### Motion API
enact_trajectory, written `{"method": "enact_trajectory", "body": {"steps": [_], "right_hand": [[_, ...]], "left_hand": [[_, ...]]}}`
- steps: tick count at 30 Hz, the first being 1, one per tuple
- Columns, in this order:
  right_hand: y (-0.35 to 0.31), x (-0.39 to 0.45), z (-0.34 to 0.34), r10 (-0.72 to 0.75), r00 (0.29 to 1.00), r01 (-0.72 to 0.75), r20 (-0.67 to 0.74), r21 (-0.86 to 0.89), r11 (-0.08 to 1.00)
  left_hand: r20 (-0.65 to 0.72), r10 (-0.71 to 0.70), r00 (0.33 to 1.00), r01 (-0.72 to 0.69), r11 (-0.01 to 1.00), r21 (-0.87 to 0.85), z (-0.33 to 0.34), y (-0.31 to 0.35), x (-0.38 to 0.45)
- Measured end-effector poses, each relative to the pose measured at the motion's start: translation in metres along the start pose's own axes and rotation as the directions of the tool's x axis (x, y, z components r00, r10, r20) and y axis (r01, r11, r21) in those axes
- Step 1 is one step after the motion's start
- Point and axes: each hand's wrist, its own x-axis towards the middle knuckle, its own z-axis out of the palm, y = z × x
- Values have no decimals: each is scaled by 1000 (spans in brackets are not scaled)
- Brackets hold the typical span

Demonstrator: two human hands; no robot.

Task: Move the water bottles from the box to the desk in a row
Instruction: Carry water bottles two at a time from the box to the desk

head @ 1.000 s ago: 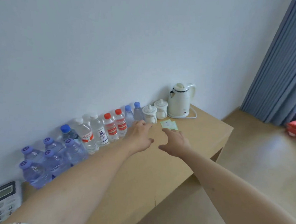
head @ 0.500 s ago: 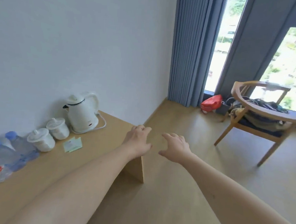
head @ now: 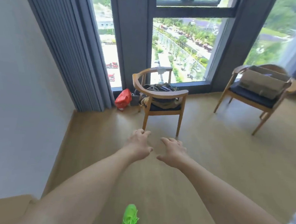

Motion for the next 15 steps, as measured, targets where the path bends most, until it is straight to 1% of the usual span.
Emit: {"method": "enact_trajectory", "body": {"steps": [3, 7, 12, 15], "right_hand": [[26, 33, -22, 145, 988, -143, -56, 42, 989], [42, 72, -52, 295, 953, -292, -72, 48, 955], [54, 117, -83, 422, 900, -408, -110, 130, 904], [69, 139, -94, 477, 871, -459, -119, 151, 876]], "left_hand": [[37, 143, 989, -143, 990, 1, 1, 23, 64], [51, 302, 952, -303, 953, -3, -13, 44, 133], [100, 413, 905, -418, 907, 42, -33, 59, 215], [130, 454, 882, -463, 885, 55, -30, 73, 255]]}}
